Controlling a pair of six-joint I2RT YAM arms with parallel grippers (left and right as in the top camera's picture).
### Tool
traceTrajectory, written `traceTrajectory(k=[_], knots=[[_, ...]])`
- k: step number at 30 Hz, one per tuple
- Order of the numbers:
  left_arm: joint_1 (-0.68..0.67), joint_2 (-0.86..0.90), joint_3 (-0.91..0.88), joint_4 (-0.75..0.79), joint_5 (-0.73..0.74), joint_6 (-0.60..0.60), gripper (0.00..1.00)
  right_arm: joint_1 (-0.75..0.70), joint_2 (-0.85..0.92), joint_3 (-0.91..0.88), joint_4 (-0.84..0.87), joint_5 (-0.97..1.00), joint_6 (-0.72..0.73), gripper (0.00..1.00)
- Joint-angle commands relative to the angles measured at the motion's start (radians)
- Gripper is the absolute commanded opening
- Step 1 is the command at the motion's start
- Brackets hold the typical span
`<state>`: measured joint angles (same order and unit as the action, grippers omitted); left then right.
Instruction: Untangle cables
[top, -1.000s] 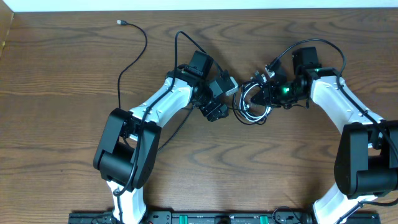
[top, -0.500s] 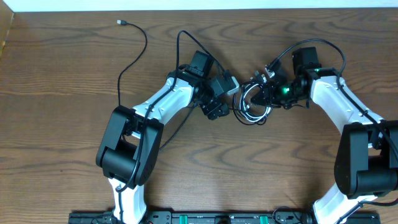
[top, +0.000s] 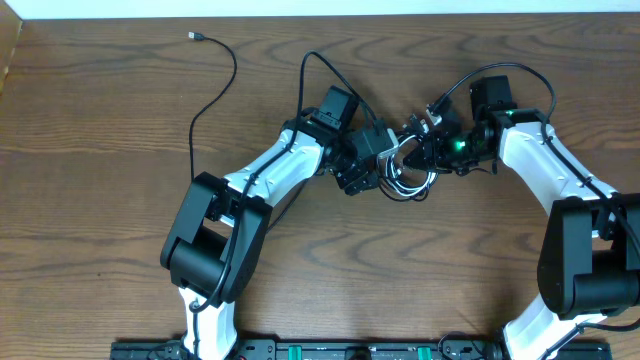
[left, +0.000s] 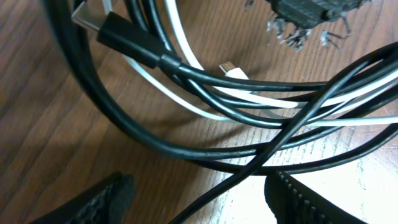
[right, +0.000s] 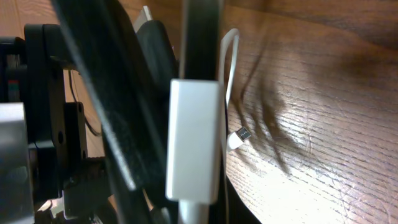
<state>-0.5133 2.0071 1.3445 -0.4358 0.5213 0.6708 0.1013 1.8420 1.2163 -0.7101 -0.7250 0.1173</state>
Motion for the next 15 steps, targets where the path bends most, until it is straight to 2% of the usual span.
traceTrajectory(k=[1,11,15], knots=[[0.001,0.013,-0.019,0.005,-0.005,0.013,0.72,-0.002,0.004,-0.001,-0.001,-0.018,-0.018,0.04],[0.001,0.043,-0.019,0.009,-0.009,0.013,0.71,-0.002,0.004,-0.001,-0.001,-0.018,-0.018,0.04],[0.001,0.061,-0.019,0.011,-0.009,0.013,0.65,-0.002,0.004,-0.001,0.000,-0.018,-0.018,0.04]])
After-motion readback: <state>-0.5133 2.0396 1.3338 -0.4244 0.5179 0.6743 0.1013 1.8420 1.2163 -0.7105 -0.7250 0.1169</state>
